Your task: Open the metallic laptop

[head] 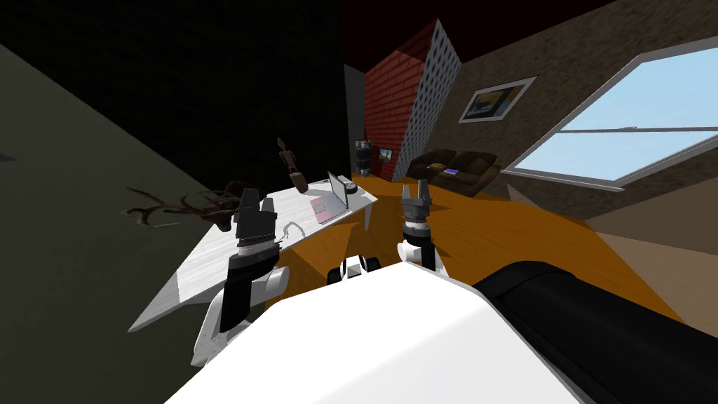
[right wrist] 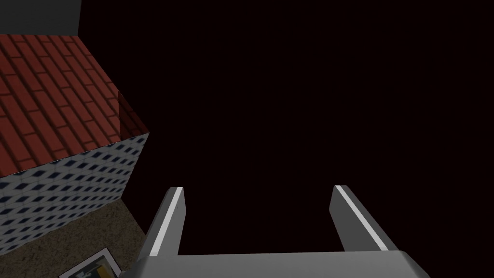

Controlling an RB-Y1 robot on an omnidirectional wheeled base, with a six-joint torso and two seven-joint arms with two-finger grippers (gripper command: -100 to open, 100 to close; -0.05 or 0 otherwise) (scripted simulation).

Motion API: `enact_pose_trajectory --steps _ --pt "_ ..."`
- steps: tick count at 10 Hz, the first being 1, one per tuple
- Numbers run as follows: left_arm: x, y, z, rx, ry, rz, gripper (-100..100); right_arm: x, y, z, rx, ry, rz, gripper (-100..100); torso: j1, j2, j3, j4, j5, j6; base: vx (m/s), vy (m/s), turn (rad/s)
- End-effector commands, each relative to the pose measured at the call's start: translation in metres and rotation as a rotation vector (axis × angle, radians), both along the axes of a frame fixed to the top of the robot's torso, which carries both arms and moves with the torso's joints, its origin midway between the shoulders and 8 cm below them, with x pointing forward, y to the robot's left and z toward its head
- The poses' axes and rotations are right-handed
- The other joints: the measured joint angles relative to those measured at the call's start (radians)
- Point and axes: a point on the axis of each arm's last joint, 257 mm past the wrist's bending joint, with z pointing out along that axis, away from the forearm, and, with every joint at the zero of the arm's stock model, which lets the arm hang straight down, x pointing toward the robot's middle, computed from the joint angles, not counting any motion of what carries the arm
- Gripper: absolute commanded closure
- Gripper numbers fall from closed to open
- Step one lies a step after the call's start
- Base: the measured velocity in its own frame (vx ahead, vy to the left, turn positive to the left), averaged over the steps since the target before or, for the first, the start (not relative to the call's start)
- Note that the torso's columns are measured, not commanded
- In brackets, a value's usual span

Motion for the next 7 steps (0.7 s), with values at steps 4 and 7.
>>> enact_pose_trajectory --steps 4,7 --pt "0.019 0.016 -0.012 0.001 0.095 0.058 -100 0.0 0.0 0.0 0.0 0.0 0.0 0 -0.001 0.0 0.0 0.0 0.0 0.0 0.074 -0.115 0.048" --pt "0.029 0.026 -0.02 -0.002 0.15 0.092 -100 0.0 0.0 0.0 0.0 0.0 0.0 0 -0.001 0.001 0.001 0.0 0.0 0.0 0.053 -0.092 0.042"
